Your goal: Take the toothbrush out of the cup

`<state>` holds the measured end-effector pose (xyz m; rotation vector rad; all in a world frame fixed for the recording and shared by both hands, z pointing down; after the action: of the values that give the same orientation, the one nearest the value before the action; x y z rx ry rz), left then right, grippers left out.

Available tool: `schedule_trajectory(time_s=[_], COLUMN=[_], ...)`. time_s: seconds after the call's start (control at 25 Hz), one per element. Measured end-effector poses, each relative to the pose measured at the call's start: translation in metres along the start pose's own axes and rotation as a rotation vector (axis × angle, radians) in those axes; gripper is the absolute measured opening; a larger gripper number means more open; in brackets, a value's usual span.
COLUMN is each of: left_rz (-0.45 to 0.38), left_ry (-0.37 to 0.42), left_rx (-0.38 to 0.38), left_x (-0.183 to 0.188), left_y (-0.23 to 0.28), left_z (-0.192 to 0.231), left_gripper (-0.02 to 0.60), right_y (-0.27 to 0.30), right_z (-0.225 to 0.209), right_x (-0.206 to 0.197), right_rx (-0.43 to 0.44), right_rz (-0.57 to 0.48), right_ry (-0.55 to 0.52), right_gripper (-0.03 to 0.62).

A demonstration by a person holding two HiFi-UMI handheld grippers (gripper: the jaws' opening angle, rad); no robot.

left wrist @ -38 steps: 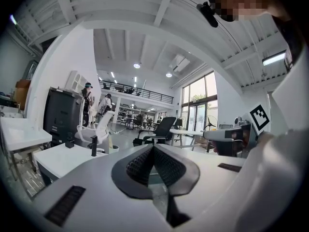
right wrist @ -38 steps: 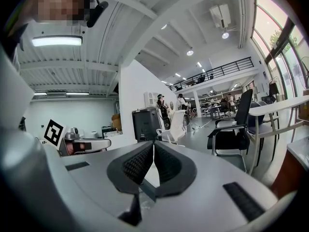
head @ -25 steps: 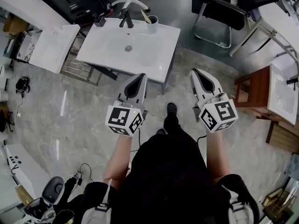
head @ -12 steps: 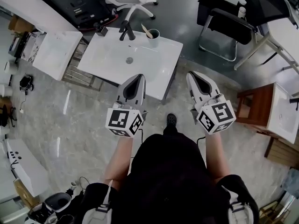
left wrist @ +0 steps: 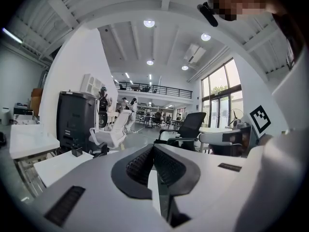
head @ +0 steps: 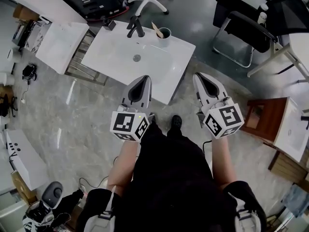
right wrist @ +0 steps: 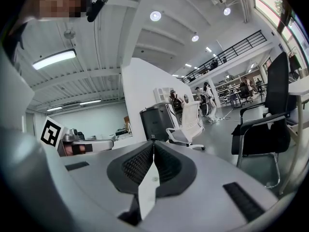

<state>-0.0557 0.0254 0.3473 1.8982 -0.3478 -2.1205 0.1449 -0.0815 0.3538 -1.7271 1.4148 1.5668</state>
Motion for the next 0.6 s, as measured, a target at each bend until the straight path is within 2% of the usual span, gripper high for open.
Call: schedule_trajectory(time_s=[0.2, 0.6], left_rz=[0.013, -0.011], left_ry=[-0.003, -0.001], left_rx=[-0.007, -0.097], left_x=[-0.002, 0.018], left_y=[0.011, 0.051], left_z=[0.009, 0.056], left_gripper=[0.017, 0.017], right_y=[0.011, 0.044], right_z=[-0.004, 0.001], right_x=[-0.003, 0.017], right_rx=[-0.014, -0.115], right_rz=[0.009, 0.006], right_ry=[0.016, 0.019], right_gripper=[0.032, 0.032])
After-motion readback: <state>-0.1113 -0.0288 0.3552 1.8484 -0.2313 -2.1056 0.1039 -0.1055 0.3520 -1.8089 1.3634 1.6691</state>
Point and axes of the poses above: the fingertips, and each gripper's own axes: y forward along the fingers, z to its left, x out of its top, the point moved 7 cm from there along -y, backward along the fingers, and after that the axes turned 10 degrees about z, right-handed, at the moved point
